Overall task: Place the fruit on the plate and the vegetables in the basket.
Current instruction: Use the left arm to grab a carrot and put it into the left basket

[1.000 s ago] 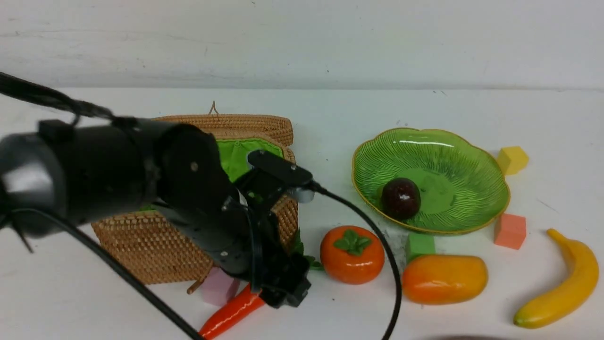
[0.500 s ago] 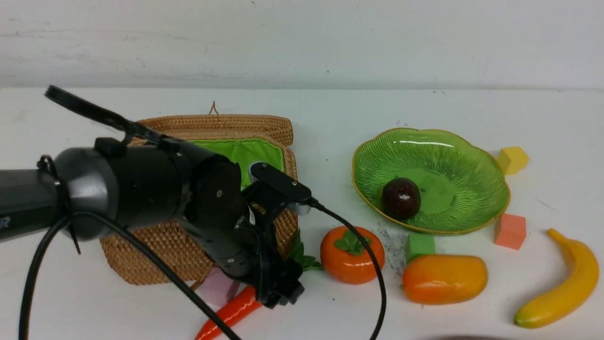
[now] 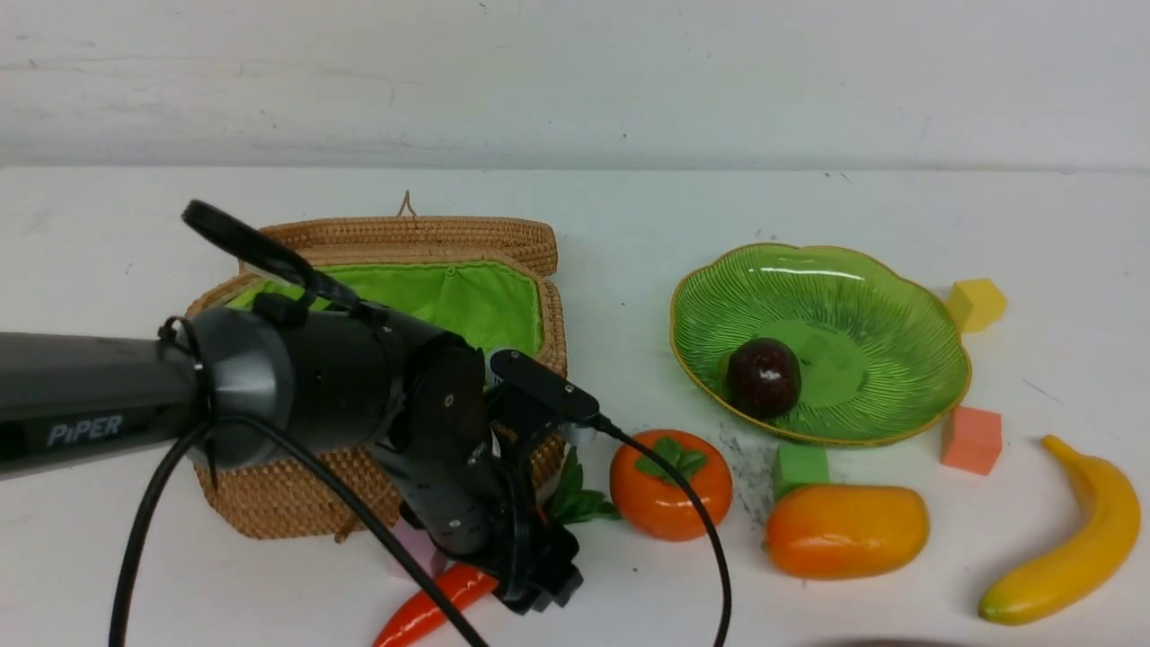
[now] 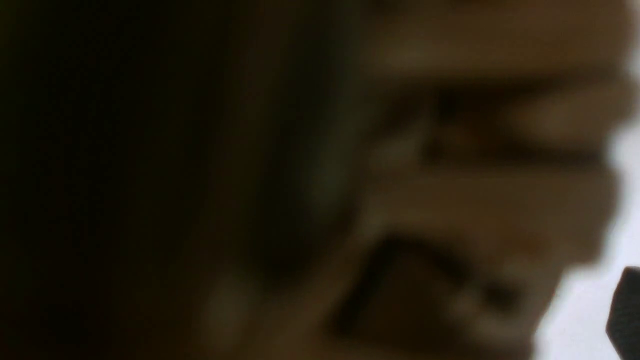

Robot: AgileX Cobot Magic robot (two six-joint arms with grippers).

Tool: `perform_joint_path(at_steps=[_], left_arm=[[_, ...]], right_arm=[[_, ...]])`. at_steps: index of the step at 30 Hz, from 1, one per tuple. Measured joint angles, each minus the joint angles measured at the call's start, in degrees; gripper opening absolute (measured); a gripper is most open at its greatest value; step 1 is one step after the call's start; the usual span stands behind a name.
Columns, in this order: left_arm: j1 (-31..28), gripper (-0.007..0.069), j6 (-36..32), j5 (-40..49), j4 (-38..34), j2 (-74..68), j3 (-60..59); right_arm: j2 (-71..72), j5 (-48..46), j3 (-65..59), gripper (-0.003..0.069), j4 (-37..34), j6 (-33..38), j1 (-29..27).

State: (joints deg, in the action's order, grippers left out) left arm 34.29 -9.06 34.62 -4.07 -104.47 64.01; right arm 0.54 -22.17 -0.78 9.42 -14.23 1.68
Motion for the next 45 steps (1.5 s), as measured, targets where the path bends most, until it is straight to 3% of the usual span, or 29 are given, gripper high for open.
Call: perform_joint_path(at_steps=[4,9,13,18,23,32,37,45], left_arm=[[0.0,0.0537,0.0,0.0,0.0,0.0,0.0],[0.0,0.0353,-0.9,1.1,0.0,0.0,0.2],[0.0,0.0349,-4.8,5.2,-1.6,0.4,1.1],[0.0,0.0349,-12.9,14.6,-9.2,2.7,3.3],[0.0,0.0349,-17.7,17.9,-14.1,8.0,3.9],[0.0,0.0349,-21.9,19.3,-14.4,18.0,4.0],[0.0,0.0349,-21.6,19.9,-9.2,22.5,7.7],[0.0,0.0349,-17.3,15.9,11.7,23.1,15.8]], right_arm=[[0.0,0.0,0.0,0.0245,0.0,0.0,0.0],[0.0,0.0,0.0,0.0245,0.0,0.0,0.0],[0.0,0.0,0.0,0.0245,0.0,0.0,0.0],[0.0,0.0,0.0,0.0245,0.0,0.0,0.0],[0.0,0.0,0.0,0.0245,0.0,0.0,0.0],[0.0,0.0,0.0,0.0245,0.0,0.0,0.0],[0.0,0.0,0.0,0.0245,0.0,0.0,0.0],[0.0,0.0,0.0,0.0245,0.0,0.0,0.0]])
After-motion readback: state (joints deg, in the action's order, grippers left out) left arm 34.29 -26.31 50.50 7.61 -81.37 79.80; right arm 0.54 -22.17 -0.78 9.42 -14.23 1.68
